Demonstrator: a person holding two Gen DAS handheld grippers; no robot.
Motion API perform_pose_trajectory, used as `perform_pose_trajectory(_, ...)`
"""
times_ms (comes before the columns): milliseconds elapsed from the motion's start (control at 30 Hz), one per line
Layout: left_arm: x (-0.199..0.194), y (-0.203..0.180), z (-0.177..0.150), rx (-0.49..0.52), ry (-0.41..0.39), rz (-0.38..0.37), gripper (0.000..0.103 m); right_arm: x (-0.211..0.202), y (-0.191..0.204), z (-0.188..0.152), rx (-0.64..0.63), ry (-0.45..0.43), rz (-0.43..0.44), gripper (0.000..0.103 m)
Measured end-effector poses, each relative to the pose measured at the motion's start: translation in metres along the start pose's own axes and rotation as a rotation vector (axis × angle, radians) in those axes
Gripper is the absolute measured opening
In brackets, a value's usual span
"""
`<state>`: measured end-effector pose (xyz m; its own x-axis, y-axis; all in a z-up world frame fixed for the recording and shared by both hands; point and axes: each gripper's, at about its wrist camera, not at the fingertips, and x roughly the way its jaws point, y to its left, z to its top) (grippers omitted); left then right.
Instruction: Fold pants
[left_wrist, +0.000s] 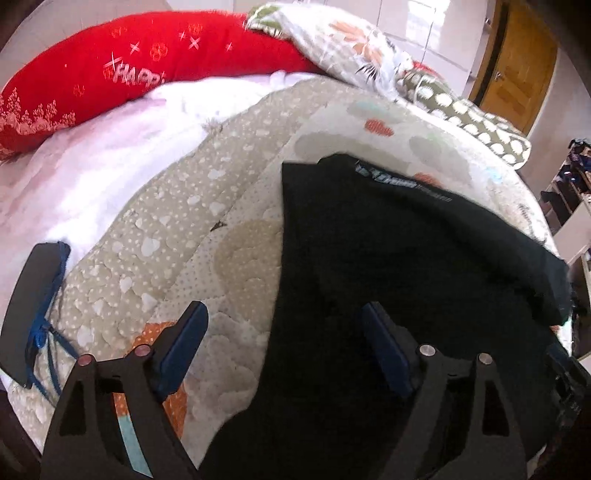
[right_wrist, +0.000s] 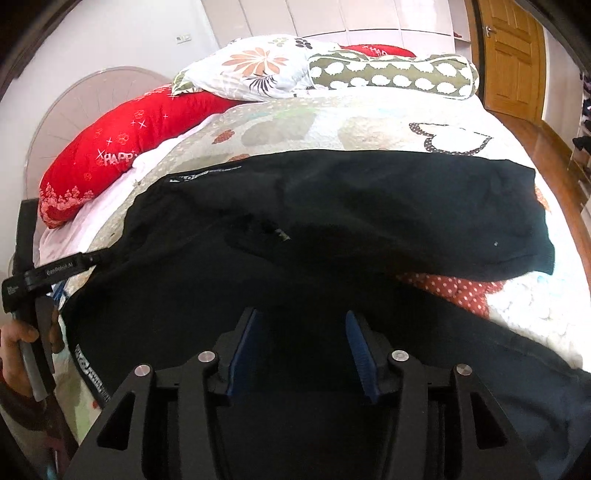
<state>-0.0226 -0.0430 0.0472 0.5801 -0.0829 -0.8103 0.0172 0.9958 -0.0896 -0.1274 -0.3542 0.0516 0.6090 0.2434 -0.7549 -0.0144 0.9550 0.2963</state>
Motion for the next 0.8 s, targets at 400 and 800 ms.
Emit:
perform_pose_trajectory(400, 0.01, -0.025, -0.008, 0.047, 0.035, -0.031, 0.087, 0.009, 0.012, -0.009, -0.003, 0.029, 0.028, 0.06)
perform_pose_trajectory(800, 0.013, -0.023, 0.011, 0.1, 0.045, -0.023, 0.087, -0.017, 0.005, 0.038, -0.081, -0.048, 0.082, 0.068)
